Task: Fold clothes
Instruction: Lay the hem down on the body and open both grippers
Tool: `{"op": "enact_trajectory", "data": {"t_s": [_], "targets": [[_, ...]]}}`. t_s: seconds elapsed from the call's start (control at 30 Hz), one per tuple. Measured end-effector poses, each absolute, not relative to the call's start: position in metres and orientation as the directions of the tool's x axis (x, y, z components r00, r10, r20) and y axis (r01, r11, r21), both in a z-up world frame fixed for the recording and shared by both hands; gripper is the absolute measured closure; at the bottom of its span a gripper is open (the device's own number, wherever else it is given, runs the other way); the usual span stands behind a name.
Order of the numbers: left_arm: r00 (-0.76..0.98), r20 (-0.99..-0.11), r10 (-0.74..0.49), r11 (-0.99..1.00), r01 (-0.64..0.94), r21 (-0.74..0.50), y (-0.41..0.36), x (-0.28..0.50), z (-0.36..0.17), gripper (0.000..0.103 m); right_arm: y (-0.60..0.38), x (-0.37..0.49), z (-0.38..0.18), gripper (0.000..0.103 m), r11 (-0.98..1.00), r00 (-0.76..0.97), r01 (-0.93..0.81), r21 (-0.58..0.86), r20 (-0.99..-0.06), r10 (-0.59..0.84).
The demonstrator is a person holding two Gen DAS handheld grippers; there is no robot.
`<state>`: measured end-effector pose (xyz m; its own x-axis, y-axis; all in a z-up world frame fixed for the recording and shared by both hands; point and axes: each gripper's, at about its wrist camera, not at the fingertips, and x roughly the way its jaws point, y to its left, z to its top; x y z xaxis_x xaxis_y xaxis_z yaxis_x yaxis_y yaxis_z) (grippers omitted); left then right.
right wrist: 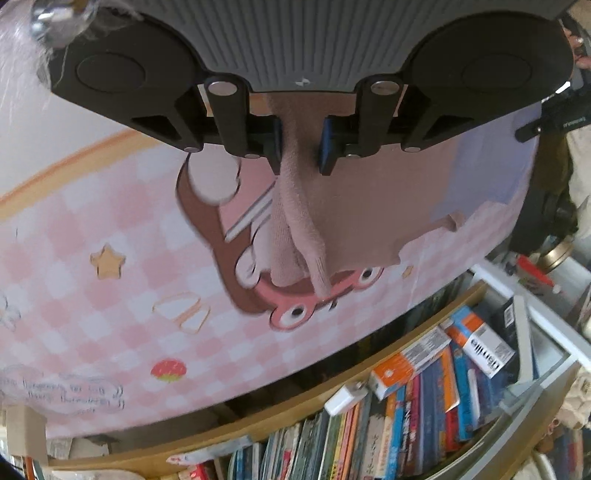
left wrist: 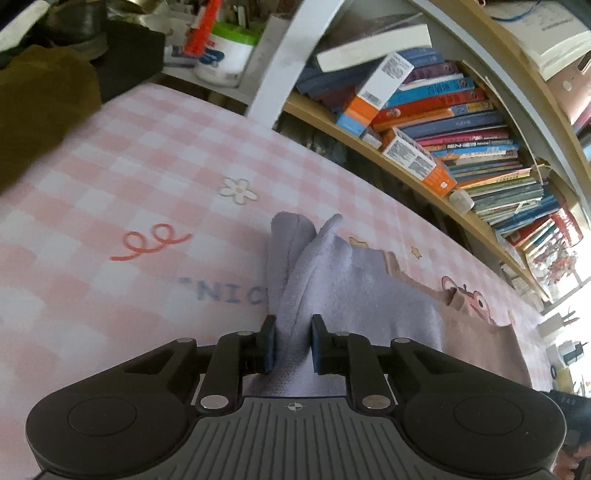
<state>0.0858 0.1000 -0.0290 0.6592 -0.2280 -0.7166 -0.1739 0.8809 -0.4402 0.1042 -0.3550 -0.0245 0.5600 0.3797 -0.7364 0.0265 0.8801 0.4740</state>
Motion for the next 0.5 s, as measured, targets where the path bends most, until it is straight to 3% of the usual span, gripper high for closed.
{"op": "enact_trajectory", "data": {"t_s": [0.1,0.2,0.3,0.5], "targets": [[0.648,-0.732,-0.208,0.886,-0.193,-0.422,0.103,0.081,-0.035,0.08,-0.347,0.093,-0.025,0.083,0.894,0.573,0.017,0.448,-0.737,0.358],[0.65,-0.744,-0.152,0.914,-0.194,-0.356,0.095,0.079,-0.034,0.075,-0.338,0.09,-0.021,0.067,0.93,0.589,0.02,0.366,-0.756,0.285],[0.657,-0.749,-0.089,0.94,-0.194,-0.282,0.085,0.077,-0.027,0.062,-0.337,0.084,-0.013,0.067,0.944,0.607,0.001,0.33,-0.75,0.261],[0.715,-0.697,-0.046,0.943,-0.2,-0.267,0.083,0.054,-0.008,0.057,-0.338,0.072,0.003,0.064,0.96,0.639,-0.012,0.278,-0.737,0.222]]}}
